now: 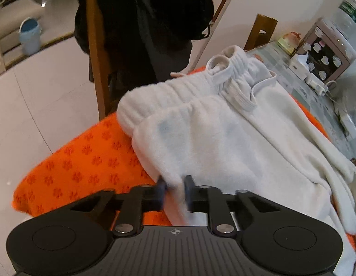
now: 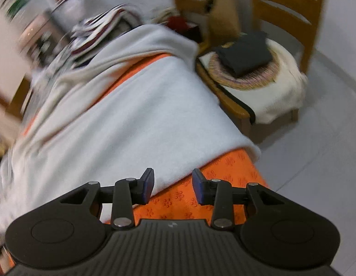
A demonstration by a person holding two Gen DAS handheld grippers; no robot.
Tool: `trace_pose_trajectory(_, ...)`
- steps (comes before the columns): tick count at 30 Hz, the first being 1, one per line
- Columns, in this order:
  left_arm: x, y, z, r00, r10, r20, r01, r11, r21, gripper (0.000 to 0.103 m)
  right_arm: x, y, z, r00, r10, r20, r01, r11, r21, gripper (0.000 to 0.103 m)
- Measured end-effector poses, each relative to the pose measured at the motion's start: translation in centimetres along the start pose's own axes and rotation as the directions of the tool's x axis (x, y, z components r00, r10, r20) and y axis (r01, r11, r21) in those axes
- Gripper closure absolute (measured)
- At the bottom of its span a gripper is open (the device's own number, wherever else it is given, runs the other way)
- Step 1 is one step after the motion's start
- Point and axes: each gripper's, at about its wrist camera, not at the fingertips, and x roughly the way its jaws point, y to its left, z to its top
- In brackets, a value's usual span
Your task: Fold clothes
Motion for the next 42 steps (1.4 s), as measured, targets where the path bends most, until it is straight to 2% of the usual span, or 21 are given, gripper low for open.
trace_pose_trajectory(4,0.1,-0.2,0.5,1.0,0.011,0.006,-0.011,1.0,0.007,0.09,0.6,-2.6,-1.0,0.999,-0.017,0.049,0.009,0.985,0.171,0.06)
trace_pose_trajectory(9,-0.1,-0.5,0.7,1.0,0.026,0.012,-0.026,1.0,0.012,0.09,1.8,-4.8,-1.7,0.995,0.023,0.096,-0.053,0.946,0.321,0.061)
trace_pose_trajectory(13,-0.8,-0.8,0.8,0.999,0.029,0.028,-0.03,0.999,0.029,0.091,2.3,-4.9,-1.5,0.992,0.06,0.11,-0.095,0.93,0.355,0.061)
trace_pose_trajectory(17,-1.6,-1.0,0.9,0.999,0.036,0.041,-0.037,0.999,0.028,0.091,2.9,-5.4,-1.5,0.985,0.122,0.125,-0.164,0.891,0.424,0.064)
trace_pose_trajectory(19,-1.9,-1.0,1.0,0.998,0.036,0.049,-0.037,0.999,0.031,0.091,3.4,-5.3,-1.5,0.987,0.125,0.105,-0.158,0.886,0.436,0.065)
trace_pose_trajectory(21,-2.1,-1.0,1.0,0.998,0.037,0.052,-0.038,0.999,0.027,0.091,3.6,-5.3,-1.3,0.986,0.115,0.122,-0.158,0.882,0.445,0.068)
trace_pose_trajectory(24,-2.3,-0.9,1.1,0.998,0.04,0.054,-0.041,0.999,0.016,0.091,4.0,-5.8,-0.8,0.982,0.109,0.151,-0.171,0.851,0.496,0.069)
trace_pose_trajectory(25,-2.4,-0.9,1.0,0.997,0.041,0.058,-0.043,0.999,0.018,0.091,4.2,-5.9,-0.6,0.981,0.11,0.158,-0.176,0.843,0.508,0.073)
trace_pose_trajectory(26,-2.6,-1.0,1.0,0.997,0.043,0.061,-0.044,0.999,0.019,0.091,4.4,-6.0,-0.6,0.982,0.102,0.158,-0.169,0.845,0.508,0.078)
trace_pose_trajectory(27,-2.8,-1.0,1.1,0.997,0.044,0.068,-0.045,0.999,0.024,0.091,4.4,-5.8,-0.6,0.985,0.084,0.154,-0.151,0.851,0.503,0.091)
trace_pose_trajectory(28,-3.1,-1.1,1.1,0.996,0.044,0.077,-0.046,0.998,0.029,0.091,4.5,-5.7,-0.6,0.986,0.068,0.152,-0.136,0.856,0.498,0.092)
trace_pose_trajectory(31,-4.1,-1.4,1.2,0.994,0.04,0.105,-0.046,0.998,0.048,0.092,3.3,-5.3,-0.5,0.982,0.052,0.181,-0.134,0.868,0.478,0.094)
trace_pose_trajectory(36,-5.8,-1.9,1.6,0.99,0.011,0.143,-0.023,0.996,0.083,0.092,-1.5,-4.2,0.5,0.963,0.063,0.26,-0.169,0.896,0.41,0.095)
trace_pose_trajectory(38,-5.6,-1.5,1.5,0.992,0.011,0.126,-0.022,0.996,0.083,0.092,-2.8,-3.9,0.7,0.963,0.052,0.263,-0.154,0.91,0.384,0.095)
trace_pose_trajectory(41,-4.7,-0.6,1.2,0.997,0.007,0.071,-0.011,0.998,0.063,0.09,-2.6,-4.2,0.1,0.977,0.007,0.215,-0.087,0.927,0.366,0.095)
trace_pose_trajectory(42,-4.5,-0.3,1.0,0.999,0.006,0.051,-0.009,0.998,0.062,0.086,-2.2,-4.2,-0.2,0.981,-0.013,0.194,-0.059,0.931,0.36,0.094)
